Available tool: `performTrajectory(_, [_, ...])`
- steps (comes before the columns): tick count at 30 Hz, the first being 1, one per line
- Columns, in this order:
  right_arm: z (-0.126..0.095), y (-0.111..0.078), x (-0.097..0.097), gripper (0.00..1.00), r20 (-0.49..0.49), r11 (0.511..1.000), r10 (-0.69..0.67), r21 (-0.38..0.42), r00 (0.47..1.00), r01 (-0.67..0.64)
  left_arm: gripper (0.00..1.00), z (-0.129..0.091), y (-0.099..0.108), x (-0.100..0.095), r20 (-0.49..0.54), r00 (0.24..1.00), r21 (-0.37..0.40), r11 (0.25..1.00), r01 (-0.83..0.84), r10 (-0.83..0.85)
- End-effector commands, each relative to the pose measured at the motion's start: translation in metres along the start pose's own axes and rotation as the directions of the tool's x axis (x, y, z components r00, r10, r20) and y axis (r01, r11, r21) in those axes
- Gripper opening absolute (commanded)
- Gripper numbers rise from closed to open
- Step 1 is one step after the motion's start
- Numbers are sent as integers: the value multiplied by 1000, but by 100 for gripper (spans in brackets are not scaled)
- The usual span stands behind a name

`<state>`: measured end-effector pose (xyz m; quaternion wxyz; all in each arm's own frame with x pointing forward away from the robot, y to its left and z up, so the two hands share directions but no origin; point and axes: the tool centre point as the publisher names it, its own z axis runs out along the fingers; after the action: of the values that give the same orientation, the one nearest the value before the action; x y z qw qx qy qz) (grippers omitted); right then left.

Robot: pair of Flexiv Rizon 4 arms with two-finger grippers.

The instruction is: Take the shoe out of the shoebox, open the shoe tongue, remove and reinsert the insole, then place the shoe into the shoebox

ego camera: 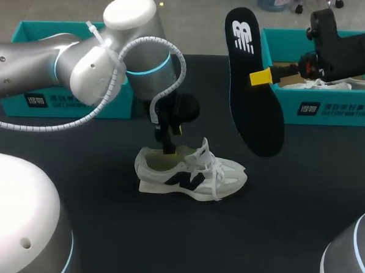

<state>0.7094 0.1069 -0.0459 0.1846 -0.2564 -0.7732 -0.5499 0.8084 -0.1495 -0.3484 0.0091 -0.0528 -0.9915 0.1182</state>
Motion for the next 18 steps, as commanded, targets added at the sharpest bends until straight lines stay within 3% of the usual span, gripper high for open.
performTrajectory(1, [2, 0, -1, 0, 0, 1000, 0, 2, 1000, 0, 73, 13, -10, -6, -16, 1000, -4, 1000, -3, 3])
performTrajectory(10, [2, 0, -1, 0, 0, 1000, 0, 2, 1000, 0, 62, 26, -21, -7, -39, 999, -7, 1000, -21, 21])
performTrajectory(11, [2, 0, -1, 0, 0, 1000, 0, 2, 1000, 0, 55, 28, -21, -5, -43, 999, -10, 1000, -24, 24])
performTrajectory(16, [2, 0, -1, 0, 0, 1000, 0, 2, 1000, 0, 49, 36, -22, 1, -54, 998, -13, 1000, -24, 23])
performTrajectory(18, [2, 0, -1, 0, 0, 1000, 0, 2, 1000, 0, 38, 39, -21, 1, -57, 998, -10, 1000, -14, 13])
